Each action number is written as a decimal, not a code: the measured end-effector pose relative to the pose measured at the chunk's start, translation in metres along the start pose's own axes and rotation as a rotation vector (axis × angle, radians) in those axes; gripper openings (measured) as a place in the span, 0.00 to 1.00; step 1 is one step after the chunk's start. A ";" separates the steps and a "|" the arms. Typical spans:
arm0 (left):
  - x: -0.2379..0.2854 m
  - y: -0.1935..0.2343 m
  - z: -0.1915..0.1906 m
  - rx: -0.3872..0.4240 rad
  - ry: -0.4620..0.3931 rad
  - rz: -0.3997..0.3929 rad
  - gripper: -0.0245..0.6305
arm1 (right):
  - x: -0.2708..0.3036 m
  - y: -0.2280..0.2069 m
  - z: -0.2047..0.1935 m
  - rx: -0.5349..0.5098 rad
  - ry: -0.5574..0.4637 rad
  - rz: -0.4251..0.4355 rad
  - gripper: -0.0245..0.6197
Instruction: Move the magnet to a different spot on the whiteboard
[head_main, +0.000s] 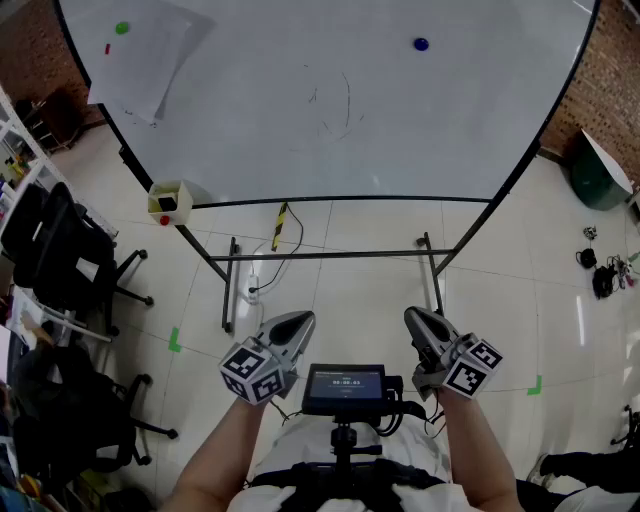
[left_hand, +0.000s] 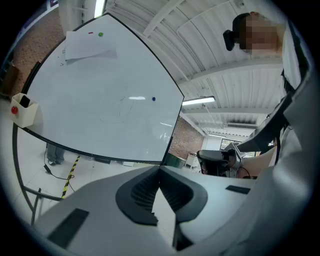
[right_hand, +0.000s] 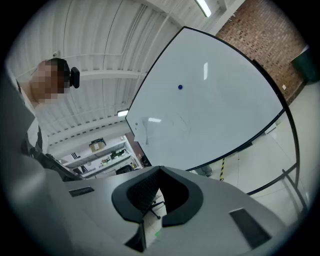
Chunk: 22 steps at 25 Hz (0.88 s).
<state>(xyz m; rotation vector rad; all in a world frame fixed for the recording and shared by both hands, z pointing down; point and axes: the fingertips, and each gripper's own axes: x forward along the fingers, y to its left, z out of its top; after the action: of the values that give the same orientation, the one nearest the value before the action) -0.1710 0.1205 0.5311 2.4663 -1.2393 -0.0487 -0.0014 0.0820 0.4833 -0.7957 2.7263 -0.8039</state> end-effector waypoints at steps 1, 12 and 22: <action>-0.002 0.004 0.001 0.004 0.001 0.007 0.05 | 0.003 0.001 -0.002 -0.007 0.004 -0.001 0.05; -0.028 0.033 0.011 0.027 0.011 0.051 0.05 | 0.031 0.013 -0.014 -0.114 0.058 -0.015 0.05; -0.028 0.028 0.013 0.040 0.008 0.044 0.05 | 0.032 0.021 -0.014 -0.137 0.064 -0.004 0.05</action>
<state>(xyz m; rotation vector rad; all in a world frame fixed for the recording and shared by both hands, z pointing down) -0.2124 0.1233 0.5251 2.4691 -1.3029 -0.0027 -0.0422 0.0855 0.4829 -0.8153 2.8630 -0.6596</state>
